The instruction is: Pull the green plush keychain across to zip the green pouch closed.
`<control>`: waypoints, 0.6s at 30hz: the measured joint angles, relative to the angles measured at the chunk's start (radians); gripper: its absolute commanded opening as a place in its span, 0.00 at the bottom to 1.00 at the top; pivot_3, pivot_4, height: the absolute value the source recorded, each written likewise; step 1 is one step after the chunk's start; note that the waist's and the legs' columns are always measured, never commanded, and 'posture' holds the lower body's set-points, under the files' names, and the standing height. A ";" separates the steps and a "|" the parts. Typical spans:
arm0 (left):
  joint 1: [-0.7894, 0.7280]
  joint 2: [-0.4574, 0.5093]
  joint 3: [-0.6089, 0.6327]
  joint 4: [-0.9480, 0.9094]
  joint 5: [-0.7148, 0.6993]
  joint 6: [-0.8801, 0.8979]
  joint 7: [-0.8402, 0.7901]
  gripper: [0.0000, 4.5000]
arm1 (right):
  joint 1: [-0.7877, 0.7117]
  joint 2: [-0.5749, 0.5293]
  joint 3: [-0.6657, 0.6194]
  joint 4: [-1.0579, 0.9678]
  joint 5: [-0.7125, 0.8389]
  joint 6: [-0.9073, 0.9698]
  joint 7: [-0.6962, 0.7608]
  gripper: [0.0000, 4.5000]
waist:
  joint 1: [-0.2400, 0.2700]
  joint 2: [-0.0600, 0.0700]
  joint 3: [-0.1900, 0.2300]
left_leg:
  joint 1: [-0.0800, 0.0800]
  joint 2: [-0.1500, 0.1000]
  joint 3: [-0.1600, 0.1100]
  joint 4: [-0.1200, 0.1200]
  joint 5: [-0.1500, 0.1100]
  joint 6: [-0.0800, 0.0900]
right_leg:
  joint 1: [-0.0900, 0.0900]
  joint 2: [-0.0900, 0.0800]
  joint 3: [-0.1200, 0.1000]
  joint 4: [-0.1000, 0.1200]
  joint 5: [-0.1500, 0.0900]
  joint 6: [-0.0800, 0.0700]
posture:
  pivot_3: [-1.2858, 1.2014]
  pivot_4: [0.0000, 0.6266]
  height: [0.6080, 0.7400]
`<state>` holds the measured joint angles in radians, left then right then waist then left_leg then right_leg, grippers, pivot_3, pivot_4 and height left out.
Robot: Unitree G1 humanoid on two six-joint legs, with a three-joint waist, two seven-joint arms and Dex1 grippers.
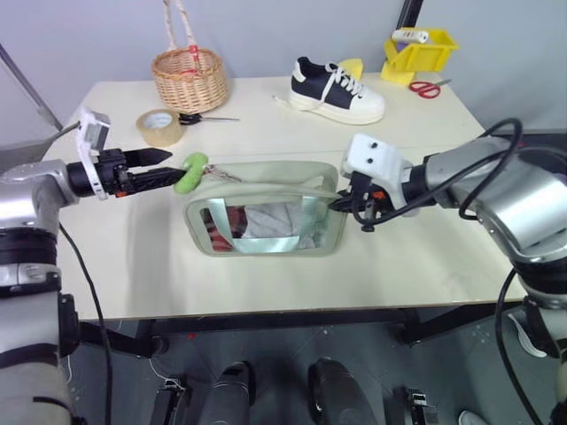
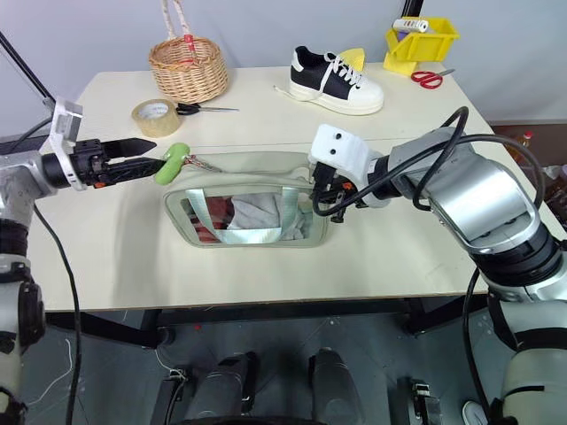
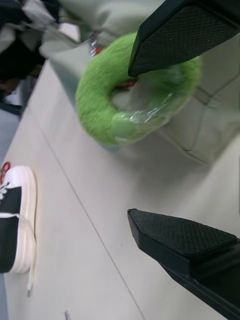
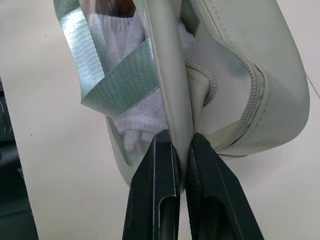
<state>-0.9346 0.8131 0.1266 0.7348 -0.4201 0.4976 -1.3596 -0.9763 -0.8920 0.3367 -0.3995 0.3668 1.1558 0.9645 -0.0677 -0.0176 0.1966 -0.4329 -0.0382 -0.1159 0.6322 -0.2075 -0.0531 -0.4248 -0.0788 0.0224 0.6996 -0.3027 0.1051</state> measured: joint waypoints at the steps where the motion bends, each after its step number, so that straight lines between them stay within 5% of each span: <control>1: -0.011 -0.009 -0.001 0.014 0.007 0.002 0.006 0.95 | 0.000 0.000 0.000 0.000 0.000 0.000 0.000 0.00 | 0.000 0.000 0.000 | 0.000 0.000 0.000 0.000 0.000 0.000 | 0.000 0.000 0.000 0.000 0.000 0.000 | 0.52 0.24 0.66; 3: -0.019 -0.024 -0.018 0.033 0.022 0.002 0.009 0.81 | -0.001 0.000 0.000 0.000 0.001 0.001 0.000 0.00 | -0.001 0.000 0.000 | 0.000 0.000 0.000 0.000 0.000 0.000 | 0.000 0.000 0.000 0.000 0.000 0.000 | 0.52 0.24 0.66; 10: -0.028 -0.039 -0.019 0.051 0.029 0.003 -0.011 0.01 | -0.006 0.001 0.000 0.000 0.002 0.012 -0.008 0.00 | 0.001 0.000 0.000 | 0.000 0.000 0.000 0.000 0.000 0.000 | 0.000 0.000 0.000 0.000 0.000 0.000 | 0.52 0.24 0.66; 18: -0.048 -0.028 0.013 0.046 0.023 0.002 -0.004 0.01 | -0.011 0.012 -0.007 0.011 0.004 0.034 -0.025 0.00 | 0.001 0.000 0.000 | 0.000 0.000 0.000 0.000 0.000 0.000 | 0.000 0.000 0.000 0.000 0.000 0.000 | 0.52 0.24 0.66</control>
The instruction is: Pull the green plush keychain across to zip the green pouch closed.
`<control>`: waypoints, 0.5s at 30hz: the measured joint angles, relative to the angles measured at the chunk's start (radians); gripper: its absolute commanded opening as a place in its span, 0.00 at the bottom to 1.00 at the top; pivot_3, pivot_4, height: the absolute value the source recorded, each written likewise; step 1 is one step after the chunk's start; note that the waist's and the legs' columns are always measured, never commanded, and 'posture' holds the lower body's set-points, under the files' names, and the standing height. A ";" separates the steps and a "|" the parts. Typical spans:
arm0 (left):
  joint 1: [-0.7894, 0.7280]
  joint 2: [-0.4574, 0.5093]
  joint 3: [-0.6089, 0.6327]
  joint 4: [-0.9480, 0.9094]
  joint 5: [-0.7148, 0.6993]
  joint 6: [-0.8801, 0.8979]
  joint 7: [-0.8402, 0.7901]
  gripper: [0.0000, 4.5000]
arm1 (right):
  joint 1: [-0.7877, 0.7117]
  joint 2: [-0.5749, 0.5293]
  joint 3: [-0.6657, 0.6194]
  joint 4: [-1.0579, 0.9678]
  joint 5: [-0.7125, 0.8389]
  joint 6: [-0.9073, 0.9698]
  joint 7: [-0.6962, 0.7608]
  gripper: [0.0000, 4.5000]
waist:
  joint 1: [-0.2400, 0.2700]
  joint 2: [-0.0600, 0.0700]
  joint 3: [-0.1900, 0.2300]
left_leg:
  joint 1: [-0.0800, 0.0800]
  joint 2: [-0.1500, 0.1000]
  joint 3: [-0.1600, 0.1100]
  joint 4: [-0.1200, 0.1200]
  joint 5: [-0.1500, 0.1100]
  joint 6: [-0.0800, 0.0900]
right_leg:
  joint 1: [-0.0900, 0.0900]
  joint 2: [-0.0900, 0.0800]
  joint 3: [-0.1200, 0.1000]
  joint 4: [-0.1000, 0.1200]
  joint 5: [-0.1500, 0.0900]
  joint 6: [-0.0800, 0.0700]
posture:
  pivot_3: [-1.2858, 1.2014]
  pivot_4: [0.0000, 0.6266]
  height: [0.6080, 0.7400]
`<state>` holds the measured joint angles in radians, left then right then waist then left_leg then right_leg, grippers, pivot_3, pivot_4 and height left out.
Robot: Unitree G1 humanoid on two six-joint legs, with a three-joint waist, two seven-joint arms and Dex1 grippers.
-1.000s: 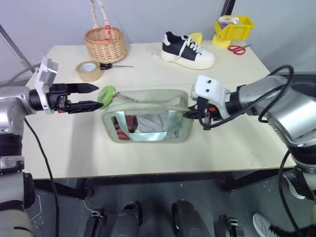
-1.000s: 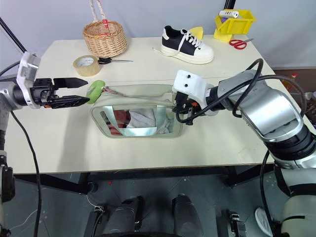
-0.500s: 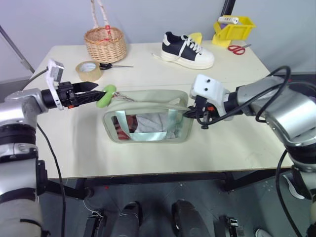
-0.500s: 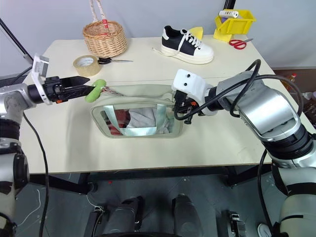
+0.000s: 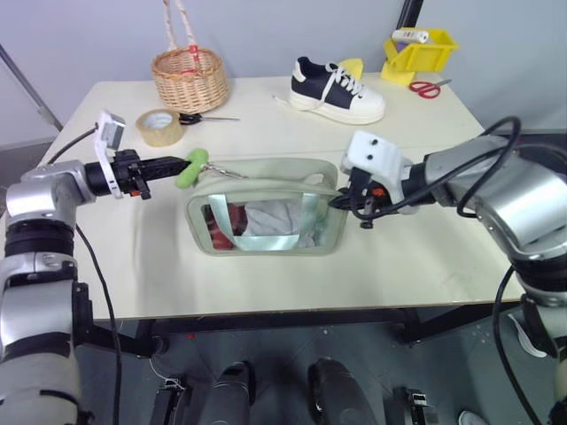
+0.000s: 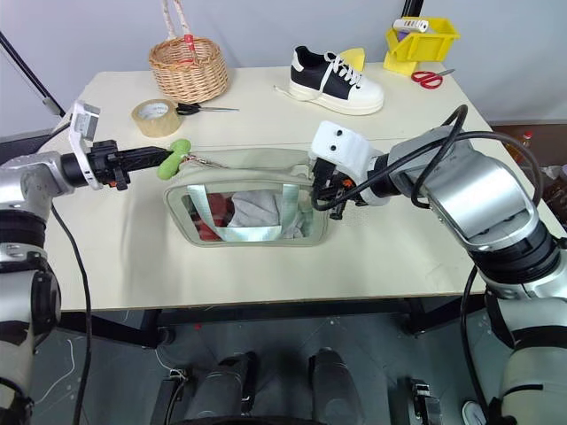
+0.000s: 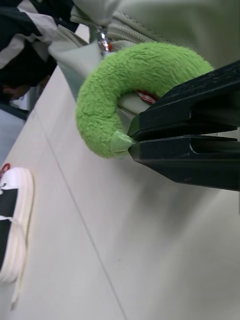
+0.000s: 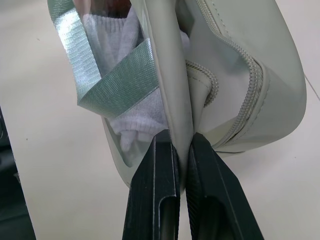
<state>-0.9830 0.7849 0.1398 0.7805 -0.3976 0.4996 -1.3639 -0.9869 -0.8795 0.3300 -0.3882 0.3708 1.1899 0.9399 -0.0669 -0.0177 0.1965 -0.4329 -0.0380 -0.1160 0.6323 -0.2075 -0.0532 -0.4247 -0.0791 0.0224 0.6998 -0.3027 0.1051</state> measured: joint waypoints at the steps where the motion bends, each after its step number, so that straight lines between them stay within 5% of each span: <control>1: -0.007 0.003 0.006 -0.009 -0.005 0.001 0.004 0.01 | 0.000 0.002 0.000 0.000 0.001 0.002 -0.003 0.00 | 0.000 0.000 0.000 | 0.000 0.000 0.000 0.000 0.000 0.000 | 0.000 0.000 0.000 0.000 0.000 0.000 | 0.52 0.24 0.66; 9: -0.064 0.004 0.040 -0.069 -0.045 0.044 0.007 0.01 | 0.001 0.004 -0.012 -0.003 0.017 0.028 -0.014 0.00 | 0.000 0.000 0.000 | 0.000 0.000 0.000 0.000 0.000 0.000 | 0.000 0.000 0.000 0.000 0.000 0.000 | 0.52 0.24 0.66; 15: -0.092 -0.105 0.005 -0.220 -0.074 0.085 0.004 0.01 | 0.002 0.005 -0.014 -0.005 0.024 0.040 -0.028 0.00 | 0.008 0.000 0.000 | 0.000 0.000 0.000 0.001 0.000 0.000 | 0.001 -0.001 0.000 0.000 0.000 0.000 | 0.52 0.24 0.66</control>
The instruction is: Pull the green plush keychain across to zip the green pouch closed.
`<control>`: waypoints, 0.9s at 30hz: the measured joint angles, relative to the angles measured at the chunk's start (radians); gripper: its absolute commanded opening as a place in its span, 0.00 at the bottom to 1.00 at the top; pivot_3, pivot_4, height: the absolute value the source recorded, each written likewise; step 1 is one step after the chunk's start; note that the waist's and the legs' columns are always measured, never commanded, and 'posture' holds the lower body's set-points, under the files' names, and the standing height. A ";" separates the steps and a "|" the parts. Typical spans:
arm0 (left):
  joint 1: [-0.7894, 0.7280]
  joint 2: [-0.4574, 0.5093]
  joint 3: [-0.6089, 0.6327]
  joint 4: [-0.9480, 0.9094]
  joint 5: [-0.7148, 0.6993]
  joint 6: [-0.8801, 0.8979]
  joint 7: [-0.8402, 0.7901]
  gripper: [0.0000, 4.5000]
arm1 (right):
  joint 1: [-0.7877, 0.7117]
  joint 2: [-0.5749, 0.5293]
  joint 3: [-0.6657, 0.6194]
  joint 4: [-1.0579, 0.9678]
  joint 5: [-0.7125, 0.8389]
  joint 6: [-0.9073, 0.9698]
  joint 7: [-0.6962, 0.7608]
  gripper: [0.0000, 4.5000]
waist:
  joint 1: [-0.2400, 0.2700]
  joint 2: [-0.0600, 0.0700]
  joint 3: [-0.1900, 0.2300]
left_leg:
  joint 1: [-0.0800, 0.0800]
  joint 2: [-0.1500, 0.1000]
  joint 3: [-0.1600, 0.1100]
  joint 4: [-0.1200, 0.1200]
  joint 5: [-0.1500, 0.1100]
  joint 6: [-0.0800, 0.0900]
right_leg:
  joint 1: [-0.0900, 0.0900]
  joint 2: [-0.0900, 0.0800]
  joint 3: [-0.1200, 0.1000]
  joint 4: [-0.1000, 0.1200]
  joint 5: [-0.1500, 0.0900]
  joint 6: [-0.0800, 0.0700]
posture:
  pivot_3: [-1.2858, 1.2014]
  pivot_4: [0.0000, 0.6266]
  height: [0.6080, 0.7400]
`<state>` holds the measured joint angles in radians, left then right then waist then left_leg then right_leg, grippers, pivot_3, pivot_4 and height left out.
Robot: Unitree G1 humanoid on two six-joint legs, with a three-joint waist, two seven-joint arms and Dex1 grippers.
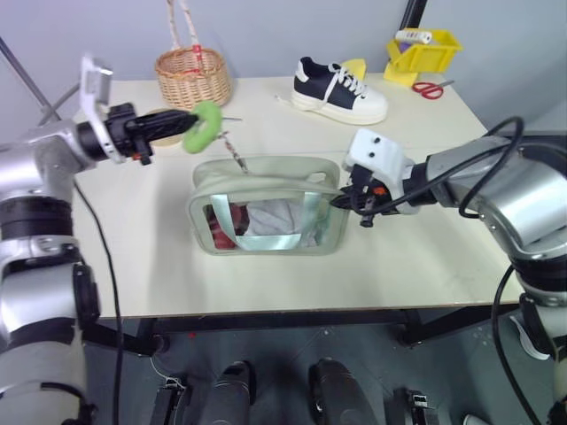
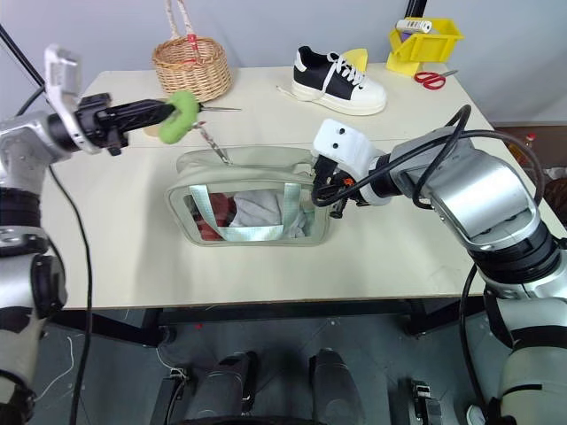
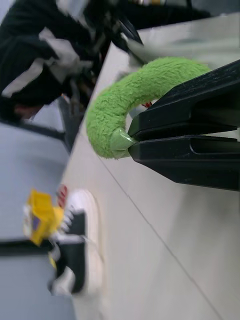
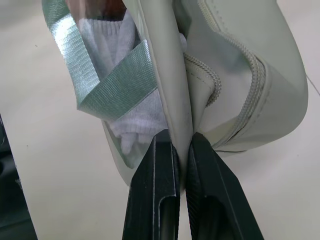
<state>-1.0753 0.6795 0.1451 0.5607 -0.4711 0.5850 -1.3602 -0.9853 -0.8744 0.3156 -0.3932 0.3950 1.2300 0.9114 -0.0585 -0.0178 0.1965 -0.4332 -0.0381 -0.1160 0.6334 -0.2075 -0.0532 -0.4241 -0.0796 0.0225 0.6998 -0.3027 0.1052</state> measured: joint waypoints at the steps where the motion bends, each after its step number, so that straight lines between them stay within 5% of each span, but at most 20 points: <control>1: 0.000 -0.027 -0.023 -0.029 0.001 0.000 0.003 0.01 | 0.000 0.001 0.000 0.000 0.002 0.001 -0.003 0.00 | 0.002 0.000 0.000 | 0.000 0.000 0.000 0.000 0.000 0.000 | 0.000 0.000 0.000 0.000 0.000 0.000 | 0.52 0.24 0.66; 3: 0.003 -0.062 -0.064 -0.063 0.002 0.006 0.002 0.01 | 0.000 0.005 0.000 -0.003 0.004 0.004 -0.007 0.00 | -0.001 0.000 0.000 | 0.000 0.000 0.000 0.000 0.000 0.000 | 0.000 0.000 0.000 0.000 0.000 0.000 | 0.52 0.24 0.66; 12: 0.044 -0.022 -0.129 -0.091 0.032 0.009 -0.045 0.99 | 0.000 0.008 -0.009 -0.017 0.014 0.031 -0.033 0.00 | -0.007 0.000 0.000 | 0.000 0.000 0.000 -0.001 0.000 0.000 | -0.001 0.001 0.000 0.000 0.000 0.000 | 0.52 0.24 0.66; 21: 0.070 0.117 -0.094 -0.088 0.039 -0.062 -0.106 0.99 | 0.000 0.009 -0.010 -0.016 0.021 0.031 -0.044 0.00 | -0.012 0.000 0.000 | 0.000 0.000 0.000 -0.002 0.000 0.000 | -0.002 0.001 0.001 0.000 0.000 0.000 | 0.52 0.24 0.66; 27: 0.267 0.223 -0.053 -0.219 -0.018 -0.044 -0.225 0.99 | 0.002 0.005 -0.011 -0.014 0.021 0.030 -0.050 0.00 | -0.003 0.000 0.000 | 0.000 0.001 0.000 0.000 0.000 0.000 | -0.001 0.000 0.001 0.000 0.000 0.000 | 0.52 0.24 0.66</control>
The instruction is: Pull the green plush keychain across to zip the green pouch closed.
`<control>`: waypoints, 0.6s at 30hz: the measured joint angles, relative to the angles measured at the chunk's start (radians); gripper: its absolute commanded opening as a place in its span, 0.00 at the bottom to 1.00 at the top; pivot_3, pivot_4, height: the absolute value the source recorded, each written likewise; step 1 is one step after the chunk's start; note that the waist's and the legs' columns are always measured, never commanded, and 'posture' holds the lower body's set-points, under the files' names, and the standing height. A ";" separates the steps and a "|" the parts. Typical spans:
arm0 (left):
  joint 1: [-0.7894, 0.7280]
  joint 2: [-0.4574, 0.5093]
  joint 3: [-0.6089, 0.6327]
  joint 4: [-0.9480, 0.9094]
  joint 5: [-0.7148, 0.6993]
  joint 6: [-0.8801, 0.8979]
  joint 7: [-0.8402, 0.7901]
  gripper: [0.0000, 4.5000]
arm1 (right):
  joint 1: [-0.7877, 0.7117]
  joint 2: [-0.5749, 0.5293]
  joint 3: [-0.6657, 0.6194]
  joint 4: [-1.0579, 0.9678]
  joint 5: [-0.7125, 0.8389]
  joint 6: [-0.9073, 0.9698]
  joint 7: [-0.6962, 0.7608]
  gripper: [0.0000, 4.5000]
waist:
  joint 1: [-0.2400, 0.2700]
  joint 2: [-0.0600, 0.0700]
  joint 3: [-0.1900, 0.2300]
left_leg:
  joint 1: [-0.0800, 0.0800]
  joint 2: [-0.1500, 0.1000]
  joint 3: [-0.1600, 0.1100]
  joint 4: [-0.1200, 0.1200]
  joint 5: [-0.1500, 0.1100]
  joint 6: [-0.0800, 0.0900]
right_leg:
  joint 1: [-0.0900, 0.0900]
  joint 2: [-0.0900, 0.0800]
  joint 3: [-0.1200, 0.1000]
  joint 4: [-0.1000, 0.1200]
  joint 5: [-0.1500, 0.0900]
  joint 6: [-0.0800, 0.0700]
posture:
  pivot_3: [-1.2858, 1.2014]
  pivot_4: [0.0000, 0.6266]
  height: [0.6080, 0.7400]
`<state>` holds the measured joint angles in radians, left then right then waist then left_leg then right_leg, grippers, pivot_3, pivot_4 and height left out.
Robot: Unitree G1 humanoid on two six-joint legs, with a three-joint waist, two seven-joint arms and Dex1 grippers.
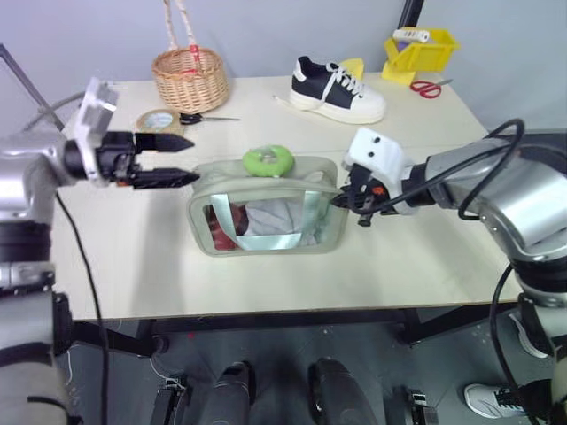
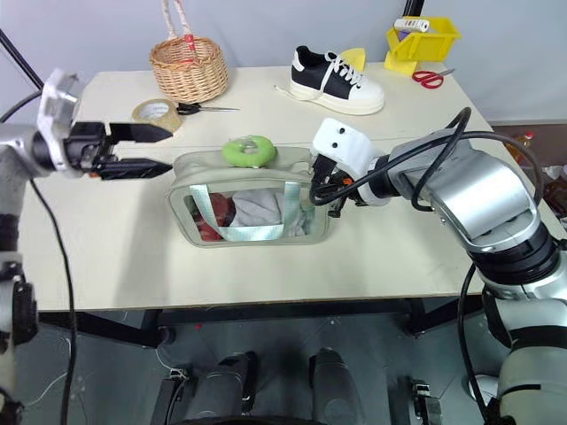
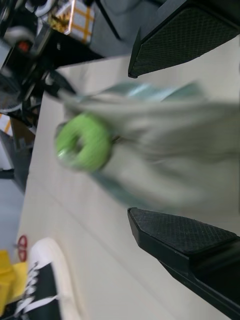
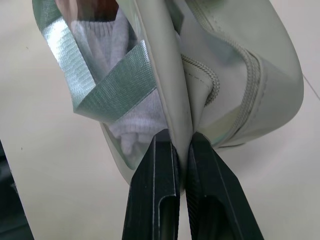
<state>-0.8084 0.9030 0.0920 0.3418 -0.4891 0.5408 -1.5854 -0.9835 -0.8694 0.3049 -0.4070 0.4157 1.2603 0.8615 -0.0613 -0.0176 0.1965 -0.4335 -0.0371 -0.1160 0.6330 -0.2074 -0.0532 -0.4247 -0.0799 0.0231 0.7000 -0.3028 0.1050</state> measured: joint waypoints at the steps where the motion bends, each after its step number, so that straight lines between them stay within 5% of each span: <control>1: 0.029 0.002 -0.005 -0.023 0.003 -0.008 -0.005 0.99 | 0.000 0.000 0.000 0.000 0.000 -0.001 0.000 0.00 | 0.003 0.000 0.000 | 0.000 0.000 0.000 0.000 0.000 0.000 | 0.000 0.000 0.000 0.000 0.000 0.000 | 0.52 0.24 0.66; 5: 0.081 -0.004 -0.056 -0.052 0.046 -0.041 0.011 0.81 | 0.000 0.002 0.000 0.002 0.000 -0.002 0.000 0.00 | 0.013 0.000 0.000 | 0.000 0.000 0.000 0.001 0.000 0.000 | 0.000 0.000 0.000 0.000 0.000 0.000 | 0.52 0.24 0.66; 12: 0.096 -0.043 -0.079 -0.050 0.099 -0.113 0.084 0.04 | -0.002 0.002 0.000 0.008 0.000 -0.001 0.000 0.00 | 0.015 0.000 0.000 | 0.000 0.000 0.000 0.000 0.000 0.000 | 0.000 0.001 0.000 0.000 0.000 0.000 | 0.52 0.24 0.66; 16: 0.096 -0.045 -0.079 -0.049 0.110 -0.136 0.088 0.02 | 0.005 -0.010 -0.022 -0.006 0.023 -0.008 0.026 0.00 | 0.017 0.000 0.000 | 0.000 0.000 0.000 0.000 0.000 0.000 | 0.000 0.000 0.000 0.000 0.000 0.000 | 0.52 0.24 0.66; 18: 0.097 -0.046 -0.080 -0.049 0.122 -0.148 0.098 0.00 | 0.022 -0.023 -0.067 -0.020 0.063 -0.030 0.068 0.17 | 0.017 0.000 0.000 | 0.000 0.000 0.000 0.000 0.000 0.000 | 0.000 0.000 0.000 0.000 0.000 0.000 | 0.52 0.24 0.66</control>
<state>-0.7115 0.8572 0.0124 0.2924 -0.3668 0.3926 -1.4874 -0.9612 -0.8925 0.2382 -0.4274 0.4786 1.2301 0.9298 -0.0441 -0.0177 0.1965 -0.4335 -0.0374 -0.1155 0.6330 -0.2074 -0.0531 -0.4248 -0.0795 0.0230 0.6998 -0.3027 0.1050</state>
